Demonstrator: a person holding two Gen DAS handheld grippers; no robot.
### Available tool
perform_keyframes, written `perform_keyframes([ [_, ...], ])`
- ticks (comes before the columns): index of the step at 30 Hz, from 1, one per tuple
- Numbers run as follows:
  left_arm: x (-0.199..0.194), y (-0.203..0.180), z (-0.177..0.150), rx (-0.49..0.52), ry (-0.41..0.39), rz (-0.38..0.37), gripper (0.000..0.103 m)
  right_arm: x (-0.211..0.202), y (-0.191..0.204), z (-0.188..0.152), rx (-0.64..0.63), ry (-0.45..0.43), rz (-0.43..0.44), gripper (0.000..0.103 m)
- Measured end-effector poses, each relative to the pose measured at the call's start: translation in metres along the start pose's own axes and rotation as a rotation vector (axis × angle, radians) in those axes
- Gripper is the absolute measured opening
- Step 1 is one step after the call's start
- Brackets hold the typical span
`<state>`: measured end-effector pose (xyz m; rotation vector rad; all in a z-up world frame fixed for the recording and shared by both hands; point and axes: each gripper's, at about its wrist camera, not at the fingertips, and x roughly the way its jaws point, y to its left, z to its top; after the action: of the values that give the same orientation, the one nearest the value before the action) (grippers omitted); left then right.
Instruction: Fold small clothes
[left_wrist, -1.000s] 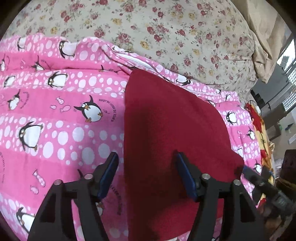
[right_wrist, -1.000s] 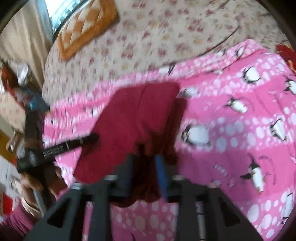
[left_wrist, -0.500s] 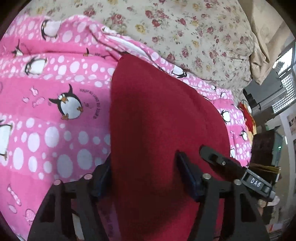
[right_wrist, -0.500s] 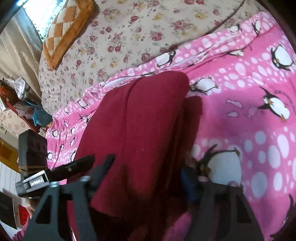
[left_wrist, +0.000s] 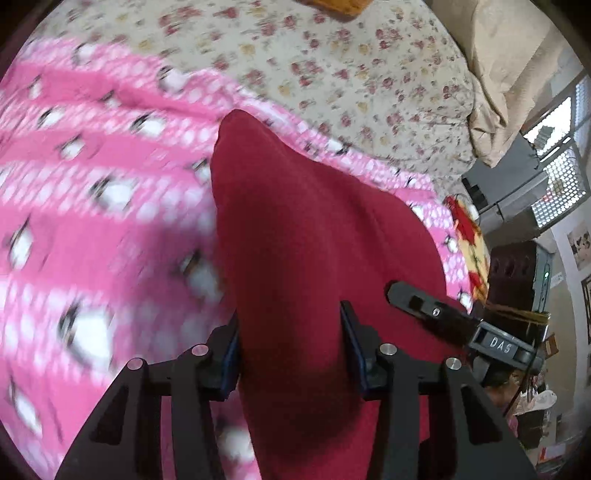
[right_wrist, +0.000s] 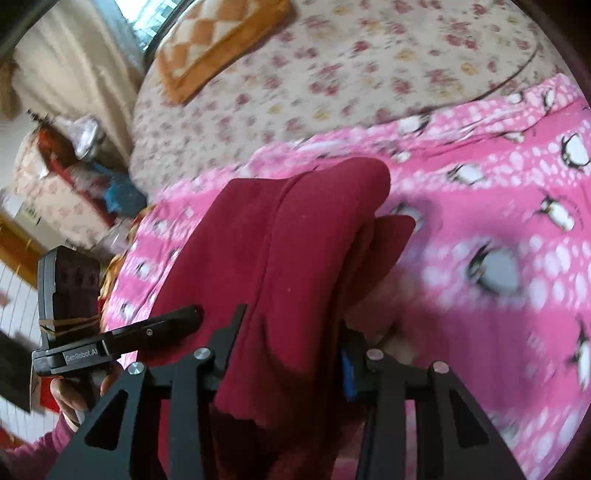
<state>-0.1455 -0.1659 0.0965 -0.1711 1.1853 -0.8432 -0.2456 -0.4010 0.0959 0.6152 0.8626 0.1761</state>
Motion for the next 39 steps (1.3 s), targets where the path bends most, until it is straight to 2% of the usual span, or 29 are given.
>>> perform_keyframes([
  [3, 0.011, 0.020, -0.028, -0.039, 0.036, 0.074, 0.029, 0.016, 0.010, -0.025, -0.026, 0.042, -0.029, 0.048],
  [4, 0.017, 0.023, -0.032, -0.044, 0.044, 0.091, 0.032, 0.024, 0.010, -0.033, -0.040, 0.070, -0.069, 0.050],
  [5, 0.019, 0.027, -0.037, -0.048, 0.033, 0.097, 0.041, 0.033, 0.010, -0.041, -0.070, 0.097, -0.152, 0.057],
  [6, 0.016, 0.028, -0.040, -0.055, 0.004, 0.108, 0.048, 0.031, 0.011, -0.046, -0.096, 0.087, -0.183, 0.060],
  [9, 0.002, 0.022, -0.043, -0.046, -0.032, 0.163, 0.050, 0.006, 0.030, -0.052, -0.170, 0.027, -0.255, 0.060],
  [12, -0.012, 0.009, -0.044, 0.027, -0.097, 0.270, 0.050, -0.029, 0.054, -0.056, -0.268, -0.043, -0.317, 0.057],
  [15, -0.021, 0.008, -0.047, 0.048, -0.135, 0.313, 0.050, -0.049, 0.080, -0.057, -0.334, -0.055, -0.240, 0.046],
  [18, -0.025, 0.009, -0.051, 0.030, -0.130, 0.320, 0.050, -0.044, 0.094, -0.069, -0.380, -0.021, -0.160, 0.045],
  [21, -0.032, 0.011, -0.058, 0.021, -0.137, 0.330, 0.050, -0.021, 0.090, -0.086, -0.415, 0.044, -0.220, 0.038],
  [23, -0.037, 0.008, -0.063, 0.026, -0.160, 0.340, 0.050, -0.003, 0.076, -0.096, -0.397, 0.104, -0.281, 0.031],
  [24, -0.040, 0.005, -0.065, 0.030, -0.173, 0.348, 0.050, 0.004, 0.068, -0.100, -0.376, 0.117, -0.282, 0.031],
  [28, -0.046, -0.005, -0.069, 0.040, -0.210, 0.360, 0.050, -0.008, 0.072, -0.104, -0.358, 0.081, -0.271, 0.031],
  [34, -0.059, -0.020, -0.074, 0.069, -0.283, 0.410, 0.050, -0.040, 0.092, -0.095, -0.305, -0.032, -0.265, 0.045],
  [36, -0.062, -0.023, -0.074, 0.073, -0.294, 0.416, 0.050, -0.047, 0.097, -0.092, -0.294, -0.075, -0.294, 0.061],
  [39, -0.066, -0.029, -0.076, 0.089, -0.318, 0.435, 0.050, -0.053, 0.102, -0.089, -0.286, -0.123, -0.336, 0.065],
])
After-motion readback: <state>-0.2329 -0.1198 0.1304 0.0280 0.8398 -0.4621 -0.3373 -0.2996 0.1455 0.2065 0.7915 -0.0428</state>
